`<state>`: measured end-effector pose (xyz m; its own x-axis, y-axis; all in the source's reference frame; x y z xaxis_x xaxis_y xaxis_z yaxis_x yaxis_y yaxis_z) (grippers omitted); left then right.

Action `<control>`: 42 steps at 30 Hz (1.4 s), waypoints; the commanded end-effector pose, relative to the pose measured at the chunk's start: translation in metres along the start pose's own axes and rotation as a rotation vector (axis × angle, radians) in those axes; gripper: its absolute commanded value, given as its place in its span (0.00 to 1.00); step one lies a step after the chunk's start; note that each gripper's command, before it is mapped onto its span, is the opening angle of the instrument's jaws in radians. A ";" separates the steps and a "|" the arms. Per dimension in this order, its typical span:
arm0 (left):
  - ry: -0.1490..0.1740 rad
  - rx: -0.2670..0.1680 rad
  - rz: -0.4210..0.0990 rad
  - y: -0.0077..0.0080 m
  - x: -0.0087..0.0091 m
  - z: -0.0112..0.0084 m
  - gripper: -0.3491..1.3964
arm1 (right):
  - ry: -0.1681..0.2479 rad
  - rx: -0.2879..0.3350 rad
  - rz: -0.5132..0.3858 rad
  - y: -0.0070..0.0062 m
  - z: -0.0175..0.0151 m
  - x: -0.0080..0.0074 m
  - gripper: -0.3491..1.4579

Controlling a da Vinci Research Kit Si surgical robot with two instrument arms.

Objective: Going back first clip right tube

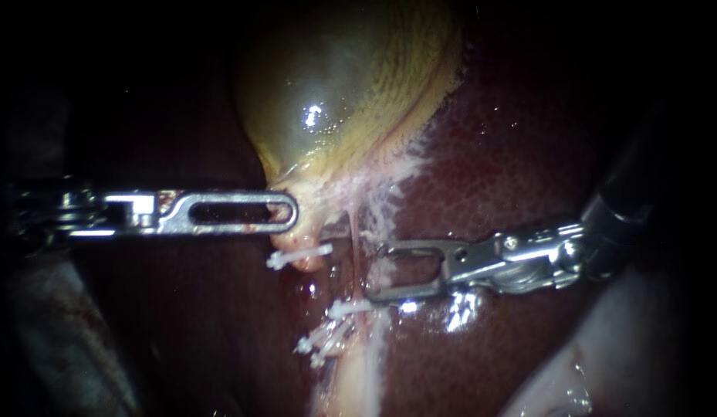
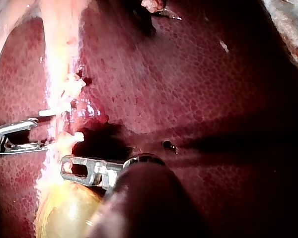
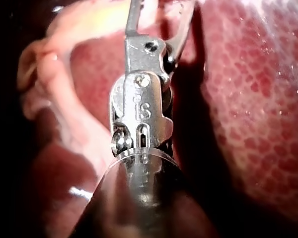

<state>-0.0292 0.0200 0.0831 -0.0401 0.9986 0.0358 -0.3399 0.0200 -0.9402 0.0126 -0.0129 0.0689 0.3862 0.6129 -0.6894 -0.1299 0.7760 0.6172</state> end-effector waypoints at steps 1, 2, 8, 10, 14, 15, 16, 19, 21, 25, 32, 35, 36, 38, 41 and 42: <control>0.000 0.000 0.000 0.0000 0.0000 0.0000 0.00 | 0.002 -0.005 -0.008 0.0000 -0.0006 0.0001 0.47; 0.000 0.000 0.000 0.0000 0.0000 0.0000 0.00 | 0.003 -0.008 -0.019 0.0000 -0.0011 0.0001 0.47; -0.001 -0.001 0.001 -0.0002 0.0001 0.0001 0.00 | -0.004 -0.050 -0.065 0.0005 -0.0037 -0.0005 0.48; -0.001 -0.001 0.001 -0.0003 0.0001 0.0001 0.00 | -0.007 -0.063 -0.084 0.0007 -0.0046 -0.0007 0.48; -0.001 -0.001 0.003 -0.0008 0.0001 0.0002 0.00 | -0.011 -0.085 -0.100 0.0008 -0.0058 -0.0011 0.49; -0.001 -0.001 0.003 -0.0009 0.0002 0.0002 0.00 | -0.012 -0.090 -0.098 0.0009 -0.0060 -0.0011 0.50; -0.001 -0.001 0.004 -0.0010 0.0002 0.0003 0.00 | -0.014 -0.098 -0.107 0.0009 -0.0062 -0.0012 0.50; -0.001 -0.001 0.004 -0.0012 0.0003 0.0003 0.00 | -0.015 -0.116 -0.101 0.0010 -0.0063 -0.0012 0.51; -0.001 -0.001 0.005 -0.0014 0.0004 0.0004 0.00 | -0.016 -0.120 -0.105 0.0010 -0.0062 -0.0012 0.51; 0.003 0.002 0.007 -0.0022 0.0005 0.0010 0.00 | -0.016 -0.121 -0.105 0.0010 -0.0061 -0.0012 0.51; 0.010 0.005 0.018 -0.0045 0.0005 0.0027 0.00 | -0.016 -0.122 -0.105 0.0009 -0.0059 -0.0011 0.51; 0.013 0.007 0.021 -0.0054 0.0006 0.0035 0.00 | -0.016 -0.123 -0.104 0.0009 -0.0058 -0.0011 0.51; 0.014 0.008 0.022 -0.0056 0.0006 0.0037 0.00 | -0.015 -0.123 -0.104 0.0009 -0.0057 -0.0011 0.51; 0.016 0.009 0.024 -0.0060 0.0007 0.0043 0.00 | -0.015 -0.124 -0.104 0.0008 -0.0056 -0.0011 0.51; 0.020 0.011 0.026 -0.0066 0.0008 0.0051 0.00 | -0.015 -0.126 -0.104 0.0008 -0.0053 -0.0011 0.52; 0.021 0.011 0.027 -0.0068 0.0008 0.0053 0.00 | -0.015 -0.123 -0.104 0.0008 -0.0053 -0.0010 0.52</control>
<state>-0.0321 0.0204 0.0915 -0.0291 0.9996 0.0007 -0.3512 -0.0095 -0.9362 0.0074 -0.0122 0.0681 0.4166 0.5270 -0.7407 -0.2002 0.8480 0.4908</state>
